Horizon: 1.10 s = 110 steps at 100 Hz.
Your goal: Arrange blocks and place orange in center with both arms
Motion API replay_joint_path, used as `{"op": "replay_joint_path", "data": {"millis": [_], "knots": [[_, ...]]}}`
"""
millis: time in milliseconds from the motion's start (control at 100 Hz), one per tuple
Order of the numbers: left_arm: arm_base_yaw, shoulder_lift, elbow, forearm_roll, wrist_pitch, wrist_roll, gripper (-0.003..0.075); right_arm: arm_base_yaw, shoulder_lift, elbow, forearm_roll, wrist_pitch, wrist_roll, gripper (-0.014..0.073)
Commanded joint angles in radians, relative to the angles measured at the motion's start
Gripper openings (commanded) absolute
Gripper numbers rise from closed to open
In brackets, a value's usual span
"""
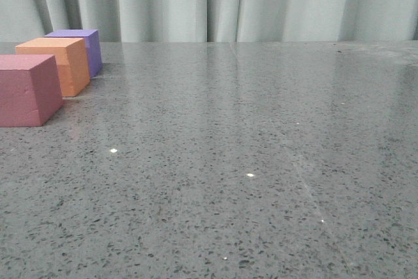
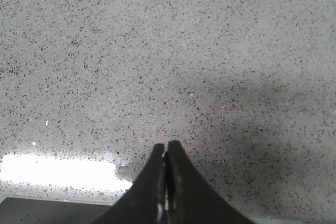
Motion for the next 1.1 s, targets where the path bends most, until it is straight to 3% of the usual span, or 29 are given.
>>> {"op": "replay_joint_path", "data": {"millis": [0,230,460,710,1090], "knots": [[0.004,-0.027,0.028,0.031,-0.236,0.025,-0.0019,-0.005,-0.002,-0.024,-0.008,-0.040,-0.006,-0.0067],[0.091,-0.162,0.232,-0.109,-0.639,0.217,-0.0019,-0.005,-0.002,-0.024,-0.008,-0.040,-0.006,-0.0067],[0.275,-0.291,0.445,-0.474,-0.898,0.572,-0.0019,-0.005,-0.002,-0.024,-0.008,-0.040,-0.006,-0.0067],[0.280,-0.411,0.597,-0.417,-0.944,0.572,-0.0019,-0.005,-0.002,-0.024,-0.008,-0.040,-0.006,-0.0067],[0.231,-0.501,0.650,-0.399,-0.932,0.570,-0.0019,-0.005,-0.002,-0.024,-0.008,-0.040,-0.006,-0.0067]]}}
